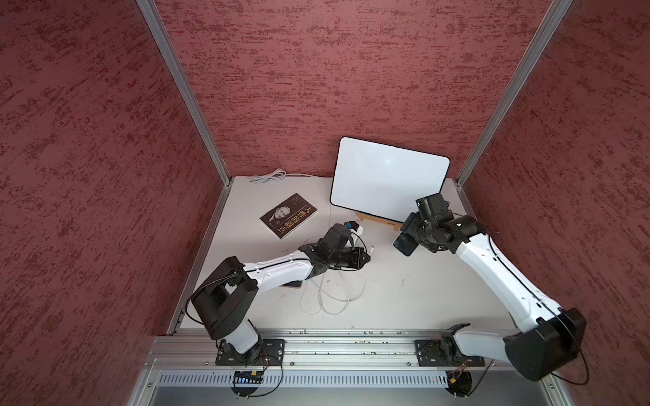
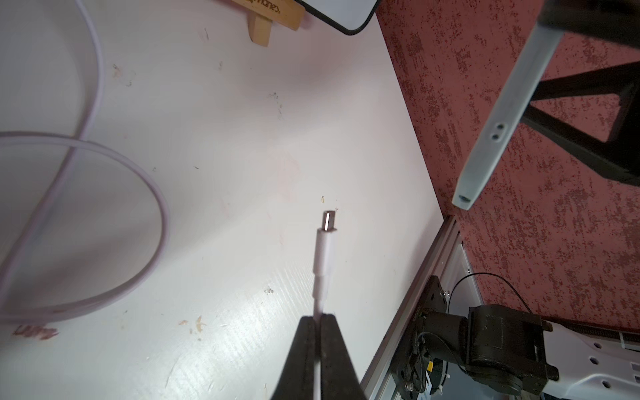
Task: Unplug the charging cable from the phone
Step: Remove the charging cable from the phone, then place the phone at the center of the board.
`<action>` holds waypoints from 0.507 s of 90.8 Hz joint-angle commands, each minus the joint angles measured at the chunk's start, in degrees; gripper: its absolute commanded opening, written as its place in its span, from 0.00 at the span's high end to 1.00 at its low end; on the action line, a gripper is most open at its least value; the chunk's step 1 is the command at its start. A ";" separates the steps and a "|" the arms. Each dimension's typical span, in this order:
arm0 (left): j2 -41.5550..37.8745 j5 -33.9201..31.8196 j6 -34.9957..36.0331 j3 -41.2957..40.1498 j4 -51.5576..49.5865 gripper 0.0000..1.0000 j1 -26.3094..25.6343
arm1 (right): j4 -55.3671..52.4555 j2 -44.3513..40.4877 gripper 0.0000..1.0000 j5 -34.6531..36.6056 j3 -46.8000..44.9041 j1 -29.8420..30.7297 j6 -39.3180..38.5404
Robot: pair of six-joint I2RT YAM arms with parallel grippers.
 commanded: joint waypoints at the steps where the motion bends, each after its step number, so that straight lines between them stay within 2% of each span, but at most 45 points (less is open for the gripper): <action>1: 0.09 -2.58 0.33 2.16 -2.59 0.93 1.99 | 0.08 -1.19 0.64 1.07 -1.90 -0.56 -5.37; 11: -0.01 -3.54 -0.36 1.72 -2.80 0.92 3.61 | 1.00 1.21 0.63 -3.89 -3.47 -0.57 -9.94; 25: 0.31 -3.78 -1.63 0.91 -2.01 0.92 5.54 | 3.17 3.82 0.66 -7.39 -6.42 -0.33 -13.09; 46: 0.30 -3.58 -2.90 0.13 -1.26 0.92 7.98 | 4.68 9.71 0.65 -12.41 -8.53 0.35 -18.84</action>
